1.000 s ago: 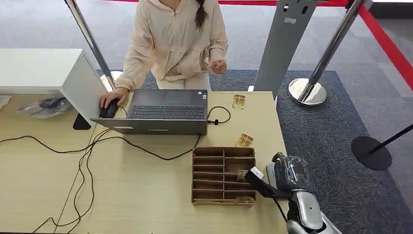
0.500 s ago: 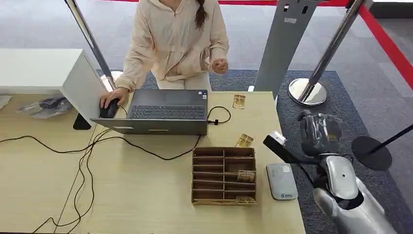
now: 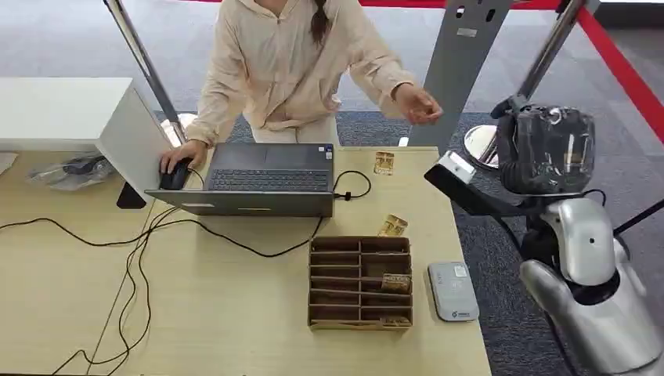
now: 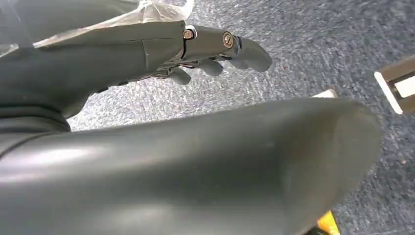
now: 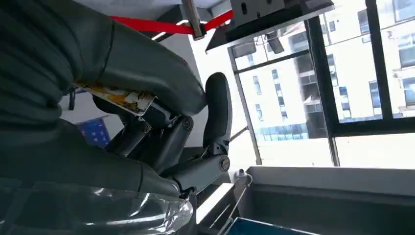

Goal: Pass the card to the sensor for recognition and then transmit it.

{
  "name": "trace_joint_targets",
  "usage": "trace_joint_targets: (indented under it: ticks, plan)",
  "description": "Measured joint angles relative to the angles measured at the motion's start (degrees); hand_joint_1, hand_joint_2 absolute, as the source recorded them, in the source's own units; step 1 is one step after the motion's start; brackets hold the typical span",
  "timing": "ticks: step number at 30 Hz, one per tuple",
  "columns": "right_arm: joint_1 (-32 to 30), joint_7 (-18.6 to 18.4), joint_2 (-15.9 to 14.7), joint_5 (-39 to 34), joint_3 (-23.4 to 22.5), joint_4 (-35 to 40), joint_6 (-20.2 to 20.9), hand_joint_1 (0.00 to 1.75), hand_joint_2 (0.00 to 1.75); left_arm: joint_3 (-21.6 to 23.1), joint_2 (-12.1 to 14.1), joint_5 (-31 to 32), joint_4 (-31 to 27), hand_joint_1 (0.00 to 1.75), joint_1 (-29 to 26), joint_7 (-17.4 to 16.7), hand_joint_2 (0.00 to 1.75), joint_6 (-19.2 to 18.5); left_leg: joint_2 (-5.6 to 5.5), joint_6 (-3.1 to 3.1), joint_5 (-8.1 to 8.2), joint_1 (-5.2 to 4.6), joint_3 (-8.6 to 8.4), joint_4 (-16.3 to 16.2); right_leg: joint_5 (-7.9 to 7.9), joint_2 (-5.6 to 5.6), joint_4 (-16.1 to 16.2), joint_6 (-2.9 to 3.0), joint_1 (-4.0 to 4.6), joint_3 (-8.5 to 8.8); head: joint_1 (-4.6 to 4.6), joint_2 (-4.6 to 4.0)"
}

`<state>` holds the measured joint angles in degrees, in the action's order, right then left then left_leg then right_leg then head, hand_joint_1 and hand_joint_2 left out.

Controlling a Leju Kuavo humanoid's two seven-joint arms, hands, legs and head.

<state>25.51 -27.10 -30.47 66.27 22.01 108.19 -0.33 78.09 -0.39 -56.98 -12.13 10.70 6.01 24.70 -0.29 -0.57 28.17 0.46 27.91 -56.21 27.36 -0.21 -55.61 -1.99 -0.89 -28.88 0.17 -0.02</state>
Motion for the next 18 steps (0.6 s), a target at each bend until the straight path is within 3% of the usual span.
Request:
trace_joint_targets:
  ticks: [18]
  plan:
    - [10.8,0.3,11.5,-10.7,10.4,-10.1,-9.4,1.75,1.75,1.7,-1.9,3.1,0.0,0.00,2.7,-2.0,0.00,-1.5,0.00,0.00,0.00,0.01,0.05,0.0,0.00,0.00,0.0,0.00,0.01,-0.02,-0.02,0.02]
